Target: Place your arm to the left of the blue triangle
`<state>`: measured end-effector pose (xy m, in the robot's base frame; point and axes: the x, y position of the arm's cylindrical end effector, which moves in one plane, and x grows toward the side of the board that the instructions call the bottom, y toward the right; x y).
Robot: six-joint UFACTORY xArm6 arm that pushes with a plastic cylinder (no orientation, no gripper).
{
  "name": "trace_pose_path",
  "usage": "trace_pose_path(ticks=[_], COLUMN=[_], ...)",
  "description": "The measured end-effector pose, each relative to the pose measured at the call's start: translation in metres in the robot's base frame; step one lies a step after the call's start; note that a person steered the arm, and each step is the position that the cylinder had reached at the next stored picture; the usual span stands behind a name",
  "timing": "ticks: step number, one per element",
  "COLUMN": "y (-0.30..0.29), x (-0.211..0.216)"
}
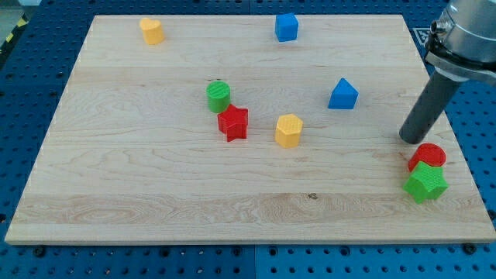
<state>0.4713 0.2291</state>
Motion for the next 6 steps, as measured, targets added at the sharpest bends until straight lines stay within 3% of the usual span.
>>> trace_pose_path(ticks=[2, 4, 6], y=[-0.004, -0.051, -0.122], x=[-0.051, -0.118, -0.105])
